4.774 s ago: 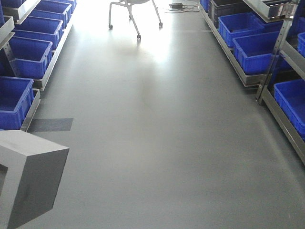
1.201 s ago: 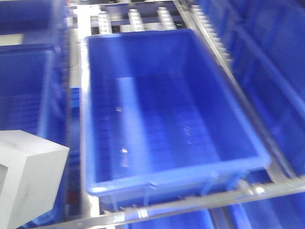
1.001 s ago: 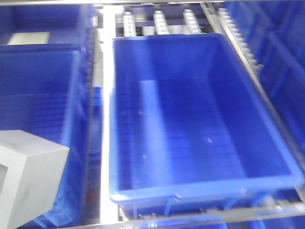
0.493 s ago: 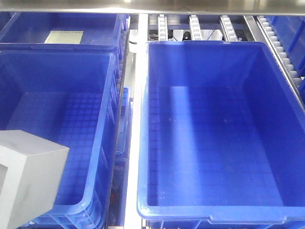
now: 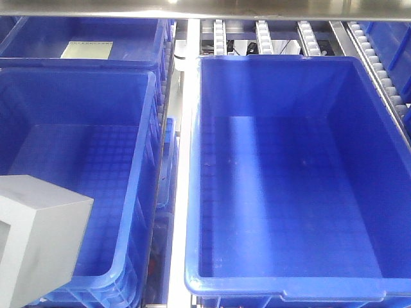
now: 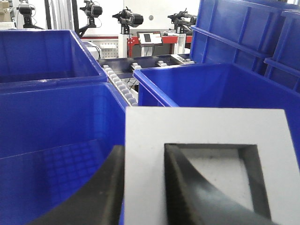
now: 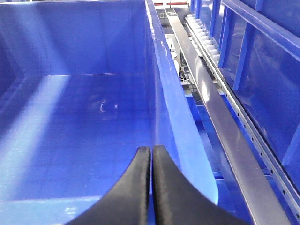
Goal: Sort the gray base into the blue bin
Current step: 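Turn and stop in front of the open blue bins, then lower the gray base into the larger blue bin with the left gripper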
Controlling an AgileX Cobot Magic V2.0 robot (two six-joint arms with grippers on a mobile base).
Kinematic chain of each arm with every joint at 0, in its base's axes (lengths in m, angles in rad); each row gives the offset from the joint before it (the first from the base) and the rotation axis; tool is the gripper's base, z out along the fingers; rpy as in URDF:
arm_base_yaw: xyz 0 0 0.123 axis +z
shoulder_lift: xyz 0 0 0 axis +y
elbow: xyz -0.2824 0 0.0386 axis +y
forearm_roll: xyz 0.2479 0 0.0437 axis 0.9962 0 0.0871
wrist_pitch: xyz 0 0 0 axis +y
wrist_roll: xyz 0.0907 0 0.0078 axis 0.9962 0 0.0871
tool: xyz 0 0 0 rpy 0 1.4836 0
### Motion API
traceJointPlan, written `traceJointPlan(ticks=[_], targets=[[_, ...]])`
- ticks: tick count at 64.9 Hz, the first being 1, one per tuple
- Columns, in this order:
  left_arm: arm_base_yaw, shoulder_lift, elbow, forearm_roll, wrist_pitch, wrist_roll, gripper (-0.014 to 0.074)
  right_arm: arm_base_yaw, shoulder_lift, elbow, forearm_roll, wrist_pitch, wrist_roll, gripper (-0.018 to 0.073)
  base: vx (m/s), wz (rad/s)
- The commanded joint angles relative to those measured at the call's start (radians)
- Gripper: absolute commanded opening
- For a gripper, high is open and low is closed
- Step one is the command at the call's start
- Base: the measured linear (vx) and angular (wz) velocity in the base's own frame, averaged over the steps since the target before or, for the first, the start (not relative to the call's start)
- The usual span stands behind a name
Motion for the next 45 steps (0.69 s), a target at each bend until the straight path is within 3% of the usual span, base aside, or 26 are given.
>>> traceJointPlan(ticks=[1,28,45], targets=[[-0.001,0.009,-0.035,-0.012,-0.104,-0.004,-0.0006,0.0,-0.002,0.002,-0.005,-0.074,-0.003,-0.0005,0.0,0.0],[-0.001,0.009,-0.035,-0.012,-0.121,-0.004,-0.0006,0.0,-0.002,0.002,-0.005,-0.074,-0.003,-0.0005,0.0,0.0],[-0.014,0.12,-0.039,-0.015,-0.224,-0.003,-0.0006,0.0,-0.002,0.002,-0.005,-0.074,-0.003,-0.0005,0.0,0.0]])
